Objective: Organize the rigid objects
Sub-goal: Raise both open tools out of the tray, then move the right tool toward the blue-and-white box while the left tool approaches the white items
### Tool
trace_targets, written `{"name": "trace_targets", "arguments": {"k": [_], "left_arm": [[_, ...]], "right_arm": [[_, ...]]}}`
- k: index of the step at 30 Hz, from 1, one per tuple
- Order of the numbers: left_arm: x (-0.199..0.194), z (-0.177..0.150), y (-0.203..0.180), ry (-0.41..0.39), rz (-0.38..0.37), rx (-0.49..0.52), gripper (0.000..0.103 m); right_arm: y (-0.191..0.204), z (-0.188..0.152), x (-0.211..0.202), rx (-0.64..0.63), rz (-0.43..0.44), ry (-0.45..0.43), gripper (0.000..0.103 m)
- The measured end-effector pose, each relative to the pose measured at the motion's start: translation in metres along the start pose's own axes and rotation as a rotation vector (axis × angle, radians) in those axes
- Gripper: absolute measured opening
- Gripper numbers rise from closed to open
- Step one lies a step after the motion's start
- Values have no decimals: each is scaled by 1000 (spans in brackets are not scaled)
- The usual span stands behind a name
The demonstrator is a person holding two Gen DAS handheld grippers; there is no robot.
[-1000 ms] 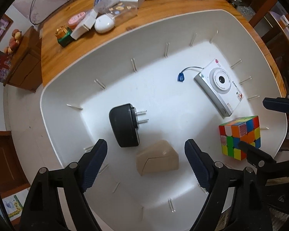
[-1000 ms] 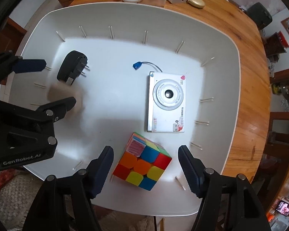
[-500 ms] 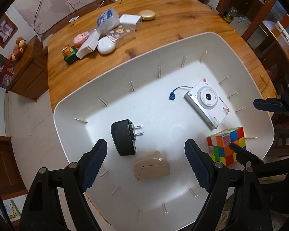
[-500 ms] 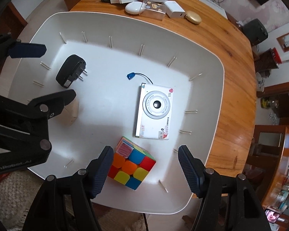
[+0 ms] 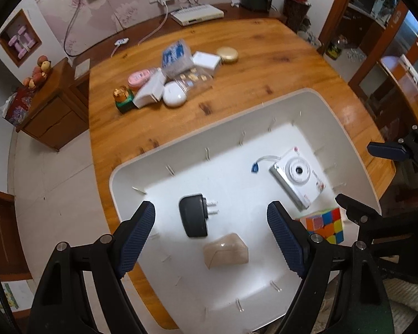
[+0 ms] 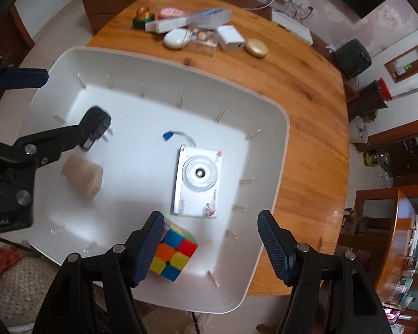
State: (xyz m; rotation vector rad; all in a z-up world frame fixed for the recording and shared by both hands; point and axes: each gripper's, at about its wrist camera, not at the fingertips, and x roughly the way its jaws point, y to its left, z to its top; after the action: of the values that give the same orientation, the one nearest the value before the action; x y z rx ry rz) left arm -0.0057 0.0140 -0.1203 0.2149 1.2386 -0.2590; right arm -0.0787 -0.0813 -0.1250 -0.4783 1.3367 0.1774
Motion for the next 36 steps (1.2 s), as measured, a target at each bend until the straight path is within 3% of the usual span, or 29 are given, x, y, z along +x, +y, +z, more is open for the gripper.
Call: {"name": "trace_targets", "arguments": {"k": [7,16,21,28,32,36], "left_arm": [[-33,18,16,-87,-34,-54,85],[-71,44,46,-186,14,-111,85],[-80,60,72,-211,49,-169,85],[-69,86,88,-208,97,-192,85],[-41,105,93,-160,115,-181,85],[-3,120,97,-89,76,-170,85]], "right_arm": [[-18,21,-27,46,26,-73,70],[-38,59,-68,67,47,-206,70],[-51,85,-81,112,102,-257,70],[-68,138,-75,161,186,-282,70],[-83,177,-56,213,269,-269,70],[-100,218,-25,278,376,-244,70]]}}
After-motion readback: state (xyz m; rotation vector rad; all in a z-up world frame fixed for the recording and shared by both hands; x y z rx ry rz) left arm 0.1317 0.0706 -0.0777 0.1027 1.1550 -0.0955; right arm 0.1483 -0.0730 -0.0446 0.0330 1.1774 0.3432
